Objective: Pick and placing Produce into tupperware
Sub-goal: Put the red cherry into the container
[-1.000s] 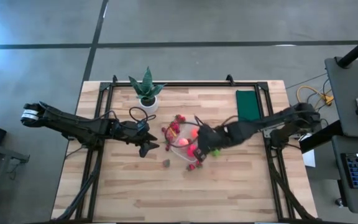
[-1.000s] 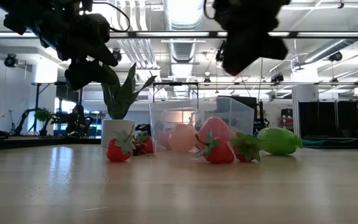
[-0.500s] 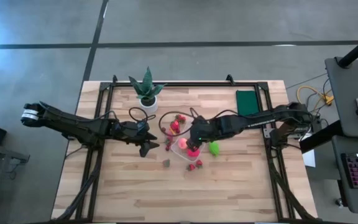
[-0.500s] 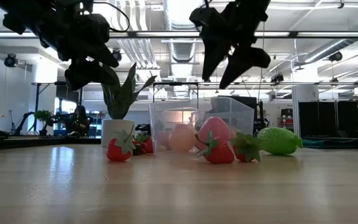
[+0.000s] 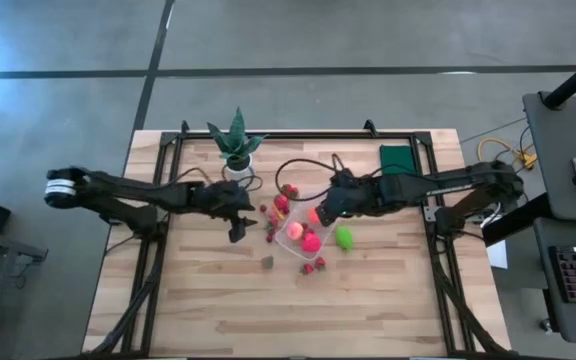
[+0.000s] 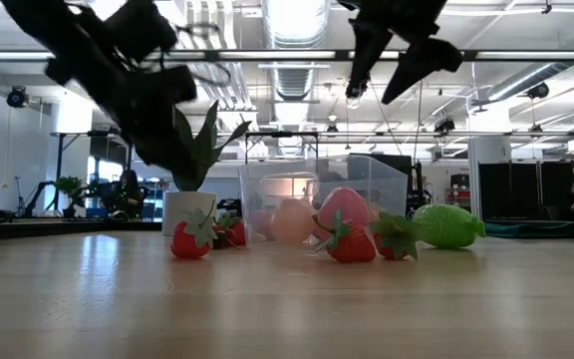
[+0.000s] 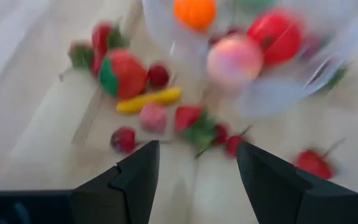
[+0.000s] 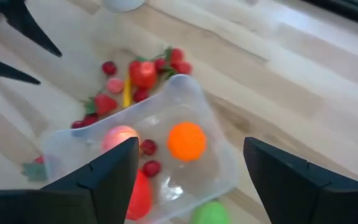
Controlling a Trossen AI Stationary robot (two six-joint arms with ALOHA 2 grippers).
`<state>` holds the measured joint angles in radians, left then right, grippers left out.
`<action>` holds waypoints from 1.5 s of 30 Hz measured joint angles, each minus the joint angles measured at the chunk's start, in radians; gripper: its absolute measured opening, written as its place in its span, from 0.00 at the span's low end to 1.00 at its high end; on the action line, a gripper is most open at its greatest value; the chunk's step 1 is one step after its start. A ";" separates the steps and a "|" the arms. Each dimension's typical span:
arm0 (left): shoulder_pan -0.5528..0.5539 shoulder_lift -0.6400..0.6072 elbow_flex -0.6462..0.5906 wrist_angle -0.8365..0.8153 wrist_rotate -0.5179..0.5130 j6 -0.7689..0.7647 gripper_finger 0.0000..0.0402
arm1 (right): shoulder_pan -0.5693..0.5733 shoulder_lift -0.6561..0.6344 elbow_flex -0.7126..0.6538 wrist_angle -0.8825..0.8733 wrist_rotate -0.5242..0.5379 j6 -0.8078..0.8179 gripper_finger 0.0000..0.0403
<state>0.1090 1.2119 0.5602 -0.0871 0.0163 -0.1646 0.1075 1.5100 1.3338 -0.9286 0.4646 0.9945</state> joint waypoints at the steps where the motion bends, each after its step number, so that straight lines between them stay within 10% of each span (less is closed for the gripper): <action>1: 0.015 0.035 0.006 -0.001 0.009 0.032 0.50 | -0.002 -0.009 0.000 -0.022 0.006 0.010 0.70; 15: 0.109 0.306 0.128 0.004 0.003 0.325 0.50 | -0.004 -0.036 -0.008 -0.100 0.019 0.087 0.70; 36: 0.121 0.330 0.137 0.008 0.007 0.465 0.49 | -0.004 -0.037 -0.018 -0.115 0.019 0.100 0.69; 45: 0.121 0.331 0.136 0.027 0.000 0.481 0.32 | -0.004 -0.037 -0.020 -0.114 0.019 0.132 0.68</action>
<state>0.2302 1.5425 0.6959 -0.0596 0.0165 0.3166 0.1040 1.4734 1.3140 -1.0428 0.4831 1.1266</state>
